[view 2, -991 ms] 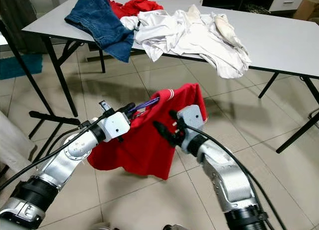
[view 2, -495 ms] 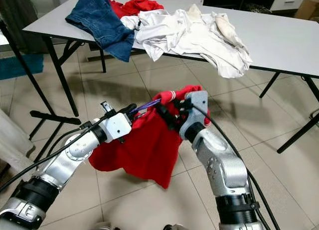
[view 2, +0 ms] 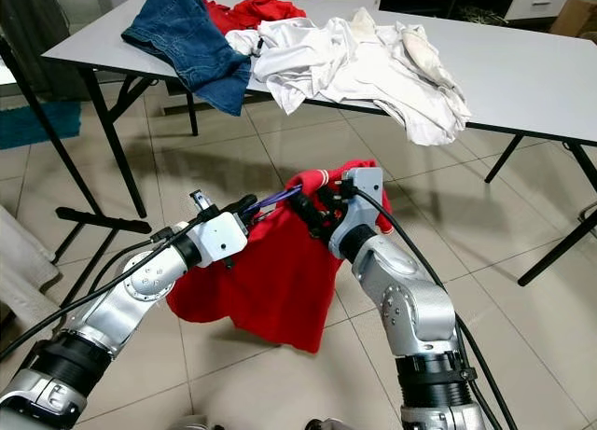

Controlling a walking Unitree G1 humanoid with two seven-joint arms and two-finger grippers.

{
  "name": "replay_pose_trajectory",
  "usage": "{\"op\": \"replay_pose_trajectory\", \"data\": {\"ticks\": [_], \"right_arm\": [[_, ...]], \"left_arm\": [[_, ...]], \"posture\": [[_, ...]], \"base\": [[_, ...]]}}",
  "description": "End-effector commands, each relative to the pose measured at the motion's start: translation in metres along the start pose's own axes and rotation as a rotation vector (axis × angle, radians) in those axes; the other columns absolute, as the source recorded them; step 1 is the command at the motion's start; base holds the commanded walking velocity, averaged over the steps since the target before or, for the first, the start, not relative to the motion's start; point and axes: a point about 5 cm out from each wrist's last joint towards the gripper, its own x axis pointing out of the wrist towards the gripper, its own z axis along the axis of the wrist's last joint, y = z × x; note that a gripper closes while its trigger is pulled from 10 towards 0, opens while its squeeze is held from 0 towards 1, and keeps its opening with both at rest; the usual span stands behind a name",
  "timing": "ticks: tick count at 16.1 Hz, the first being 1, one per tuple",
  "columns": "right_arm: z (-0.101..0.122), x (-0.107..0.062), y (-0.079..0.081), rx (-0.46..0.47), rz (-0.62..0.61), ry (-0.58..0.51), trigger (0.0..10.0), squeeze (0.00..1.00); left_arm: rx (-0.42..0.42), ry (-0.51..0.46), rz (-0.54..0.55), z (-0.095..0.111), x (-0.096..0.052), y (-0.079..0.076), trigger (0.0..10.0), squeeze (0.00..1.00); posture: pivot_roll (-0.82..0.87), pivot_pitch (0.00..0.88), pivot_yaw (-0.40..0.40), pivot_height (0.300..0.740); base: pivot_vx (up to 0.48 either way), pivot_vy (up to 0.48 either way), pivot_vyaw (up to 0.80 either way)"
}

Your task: Hang hanger

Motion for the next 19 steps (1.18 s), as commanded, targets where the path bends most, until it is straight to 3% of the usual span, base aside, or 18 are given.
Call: {"op": "replay_pose_trajectory", "data": {"ticks": [1,12,19], "right_arm": [[0.003,-0.002,-0.006,-0.005,-0.032,-0.001,0.0,0.00],[0.008,-0.005,-0.018,-0.024,-0.090,-0.043,0.0,0.00],[0.021,-0.012,-0.034,-0.120,-0.188,-0.088,0.0,0.00]], "left_arm": [[0.023,-0.048,0.015,0.010,0.005,0.004,0.0,0.00],[0.025,-0.043,0.019,0.009,0.005,0.005,0.0,0.00],[0.050,0.026,-0.008,-0.001,0.003,0.005,0.0,0.00]], "posture": [[0.20,0.034,-0.017,0.740],[0.21,0.030,-0.015,0.740],[0.21,0.025,-0.010,0.740]], "base": [[0.000,0.000,0.00],[0.000,0.000,0.00],[0.000,0.000,0.00]]}}
